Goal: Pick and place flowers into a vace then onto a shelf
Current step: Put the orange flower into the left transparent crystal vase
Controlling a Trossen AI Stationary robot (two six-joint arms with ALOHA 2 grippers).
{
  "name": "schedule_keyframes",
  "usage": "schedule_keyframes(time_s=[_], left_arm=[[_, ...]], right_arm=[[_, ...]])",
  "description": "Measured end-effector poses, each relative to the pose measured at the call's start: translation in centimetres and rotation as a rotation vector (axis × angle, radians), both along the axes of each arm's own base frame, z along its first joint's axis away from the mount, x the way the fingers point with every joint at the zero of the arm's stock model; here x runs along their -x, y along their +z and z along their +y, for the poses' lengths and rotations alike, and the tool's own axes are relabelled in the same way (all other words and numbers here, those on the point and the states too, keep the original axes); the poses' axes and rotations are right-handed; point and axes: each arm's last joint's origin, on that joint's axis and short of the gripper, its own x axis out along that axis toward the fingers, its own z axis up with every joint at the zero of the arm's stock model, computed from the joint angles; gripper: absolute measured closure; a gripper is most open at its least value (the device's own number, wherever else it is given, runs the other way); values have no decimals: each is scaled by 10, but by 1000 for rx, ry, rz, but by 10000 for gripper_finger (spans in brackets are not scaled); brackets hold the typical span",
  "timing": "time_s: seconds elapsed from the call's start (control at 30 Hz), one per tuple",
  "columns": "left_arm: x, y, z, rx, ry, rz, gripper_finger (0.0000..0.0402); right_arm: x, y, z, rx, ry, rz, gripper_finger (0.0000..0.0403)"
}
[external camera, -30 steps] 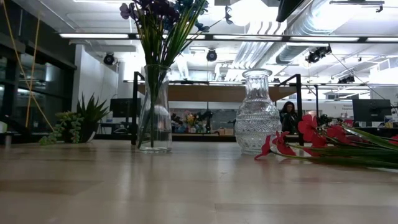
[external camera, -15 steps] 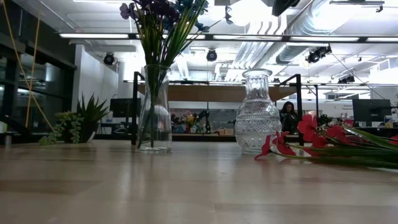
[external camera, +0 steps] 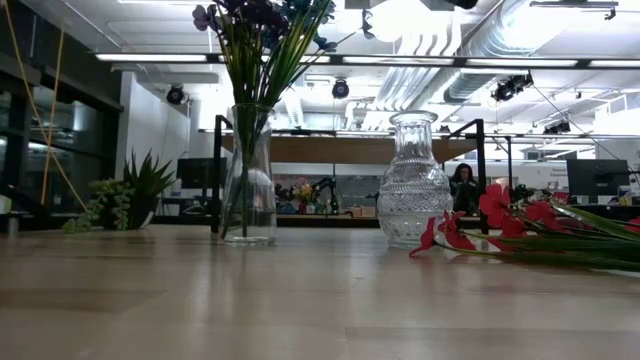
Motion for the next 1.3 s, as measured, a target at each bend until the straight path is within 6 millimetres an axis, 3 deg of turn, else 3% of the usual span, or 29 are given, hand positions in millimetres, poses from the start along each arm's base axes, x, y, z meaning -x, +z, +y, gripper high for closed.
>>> schedule_keyframes(time_s=[0.4, 0.8, 1.0, 1.3], left_arm=[[2, 3, 5, -164, 168, -12, 367], [3, 11, 8, -273, 334, -31, 367], [20, 22, 14, -275, 391, -57, 367], [52, 32, 5, -289, 401, -84, 367]], right_arm=[[-9, 10, 16, -127, 120, -145, 263], [-10, 13, 22, -157, 150, -183, 263], [-15, 21, 26, -240, 210, -258, 263], [-19, 29, 29, -317, 268, -336, 263]])
